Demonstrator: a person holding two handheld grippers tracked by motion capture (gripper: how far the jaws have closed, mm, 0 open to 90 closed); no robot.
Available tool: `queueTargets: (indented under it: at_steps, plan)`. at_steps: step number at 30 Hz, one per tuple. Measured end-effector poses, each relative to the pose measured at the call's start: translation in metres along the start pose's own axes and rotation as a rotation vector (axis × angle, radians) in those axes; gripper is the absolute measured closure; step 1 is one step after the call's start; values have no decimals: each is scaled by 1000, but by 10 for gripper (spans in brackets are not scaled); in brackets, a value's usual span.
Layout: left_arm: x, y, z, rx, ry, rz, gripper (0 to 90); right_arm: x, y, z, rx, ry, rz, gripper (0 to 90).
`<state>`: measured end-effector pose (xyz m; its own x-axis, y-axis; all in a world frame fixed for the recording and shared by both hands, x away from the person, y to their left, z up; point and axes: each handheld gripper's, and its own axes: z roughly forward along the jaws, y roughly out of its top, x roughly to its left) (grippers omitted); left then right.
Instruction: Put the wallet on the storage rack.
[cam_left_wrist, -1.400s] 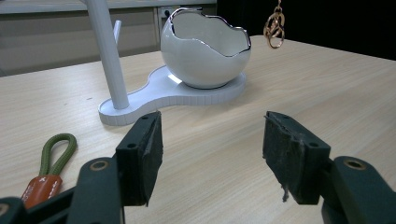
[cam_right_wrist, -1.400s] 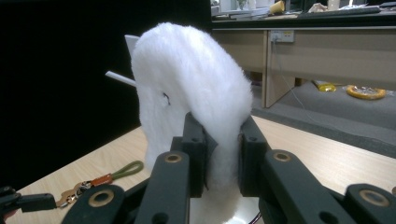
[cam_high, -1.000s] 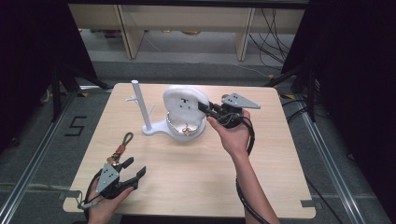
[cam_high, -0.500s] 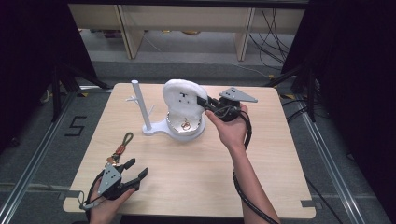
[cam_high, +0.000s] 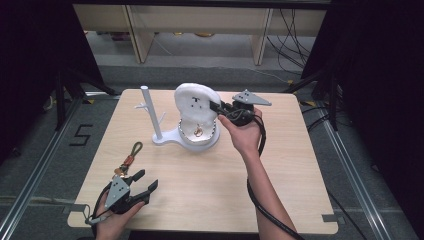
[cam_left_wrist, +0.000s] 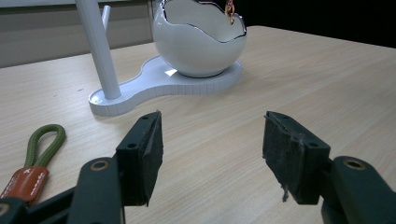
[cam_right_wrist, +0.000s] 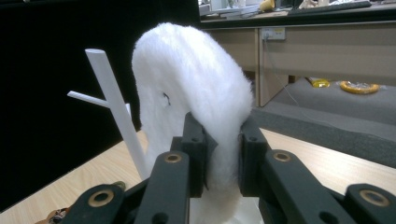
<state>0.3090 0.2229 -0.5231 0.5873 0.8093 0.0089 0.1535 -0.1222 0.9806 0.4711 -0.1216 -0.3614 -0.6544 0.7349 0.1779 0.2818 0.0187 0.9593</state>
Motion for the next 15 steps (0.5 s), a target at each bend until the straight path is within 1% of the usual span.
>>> queueTargets:
  at_steps: [1, 2, 4, 5, 6, 7, 8, 11, 14, 15]
  plan:
    - [0, 0, -1, 12, 2, -4, 378, -3, 0, 3, 2, -4, -15, 779]
    - [0, 0, 0, -3, 1, 4, 378, -3, -1, 3, 3, -1, -4, 779]
    - [0, 0, 0, 0, 1, 2, 378, -3, -1, 4, 9, -1, 19, 778]
    - [0, 0, 0, -3, 1, 0, 378, -5, -2, 6, 7, -4, 9, 778]
    - [0, 0, 0, 2, -2, 0, 378, -6, -2, 7, 13, -6, 18, 778]
    - [-1, 0, -1, 13, 3, -7, 378, -7, -3, 9, 9, -3, 2, 778]
    - [-1, 0, -2, 20, 6, -6, 378, -7, -4, 10, 16, -5, 11, 778]
    - [-1, 1, -2, 19, 6, -5, 378, -9, -5, 13, 21, -9, 1, 777]
    - [-2, 0, -2, 20, 5, -6, 378, -10, -8, 16, 28, -9, 9, 777]
    - [-2, 0, -2, 21, 5, -5, 378, -11, -9, 17, 33, -18, 5, 777]
